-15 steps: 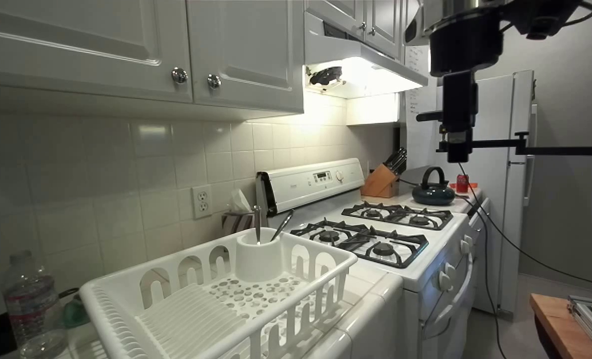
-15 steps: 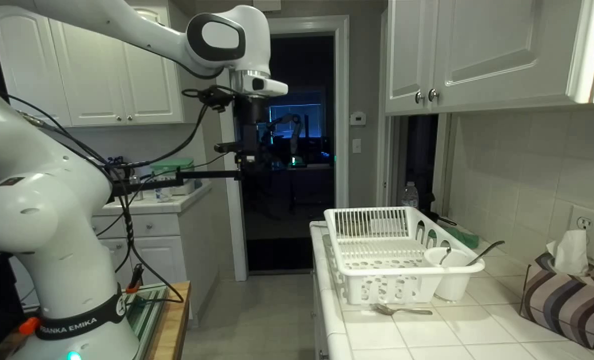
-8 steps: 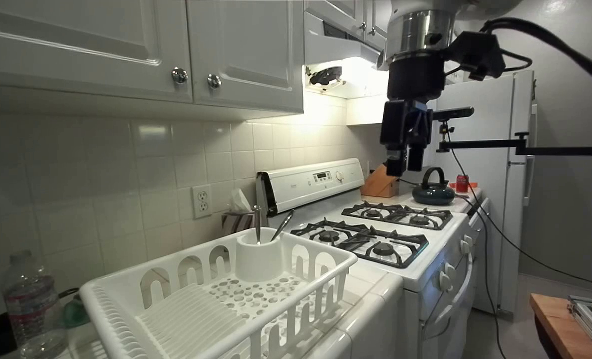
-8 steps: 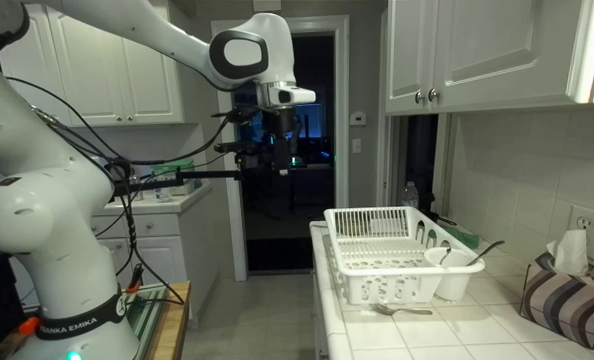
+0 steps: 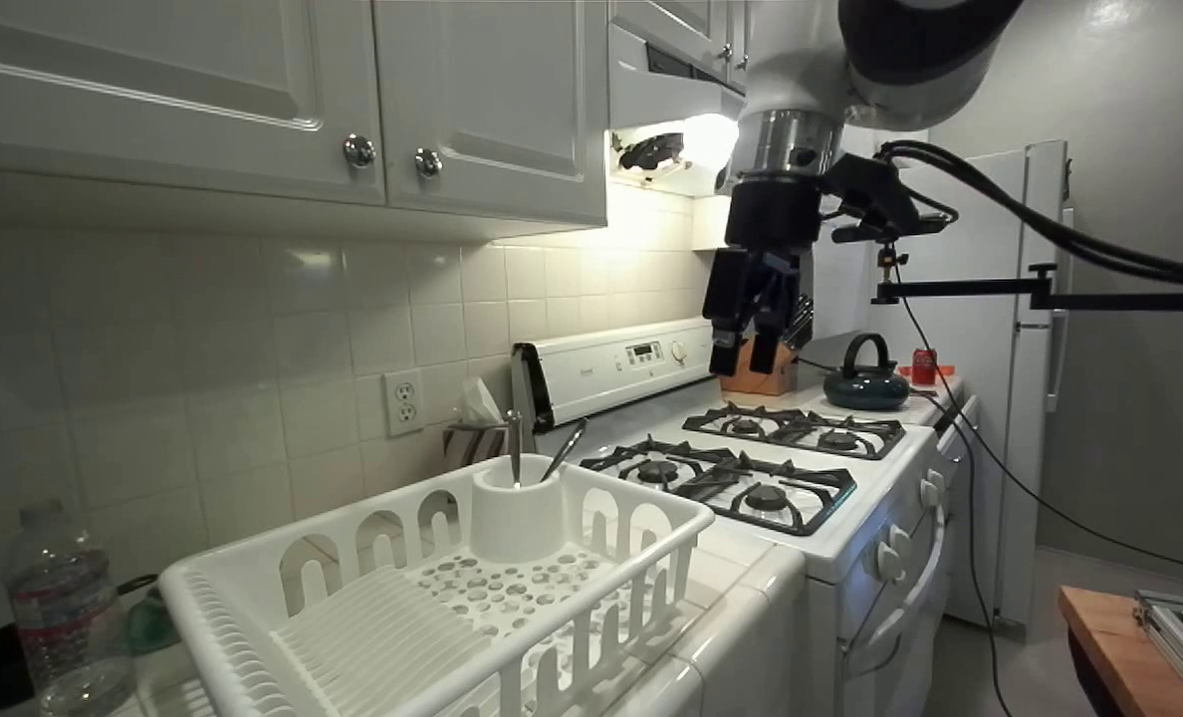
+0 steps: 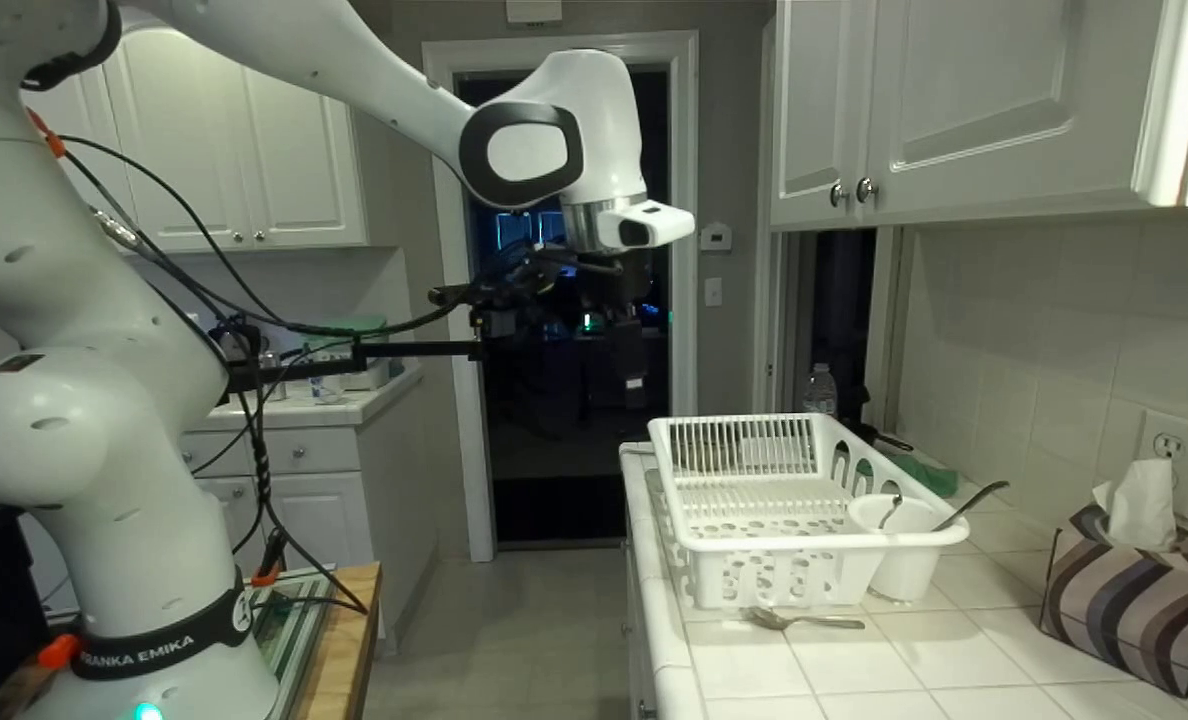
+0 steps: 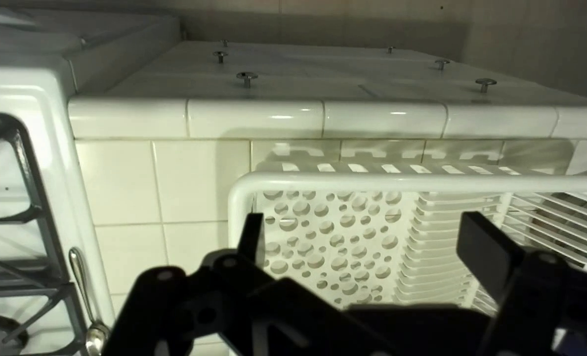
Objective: Pick up the two folks from the dish dryer and put them on the counter
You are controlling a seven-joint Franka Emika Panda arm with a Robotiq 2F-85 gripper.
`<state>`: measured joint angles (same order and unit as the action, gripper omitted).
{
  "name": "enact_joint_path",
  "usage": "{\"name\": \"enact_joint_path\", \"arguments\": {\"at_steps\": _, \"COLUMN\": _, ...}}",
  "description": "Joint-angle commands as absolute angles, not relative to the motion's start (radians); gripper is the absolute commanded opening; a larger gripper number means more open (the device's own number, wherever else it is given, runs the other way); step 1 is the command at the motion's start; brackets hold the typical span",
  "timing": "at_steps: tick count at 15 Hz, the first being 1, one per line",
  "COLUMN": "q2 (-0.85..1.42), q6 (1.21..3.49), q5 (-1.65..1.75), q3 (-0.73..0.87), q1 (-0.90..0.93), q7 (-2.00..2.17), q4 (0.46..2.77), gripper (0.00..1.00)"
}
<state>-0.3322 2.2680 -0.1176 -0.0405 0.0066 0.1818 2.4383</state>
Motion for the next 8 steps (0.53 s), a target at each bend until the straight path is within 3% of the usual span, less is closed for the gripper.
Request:
{"name": "enact_joint_path", "arguments": {"at_steps": 1, "q2": -0.294, "q6": 2.346, "q5": -0.134, "q3": 0.011, "q1": 0.015, "q7": 0.016, "q4": 2.433, "gripper": 1.00}}
{"name": "enact_joint_path", "arguments": {"at_steps": 8, "q2": -0.283, "q6": 2.363, "q5": -0.118, "q3": 0.017, "q1": 0.005, "q7": 0.022, "q4": 2.432, "gripper": 1.00}}
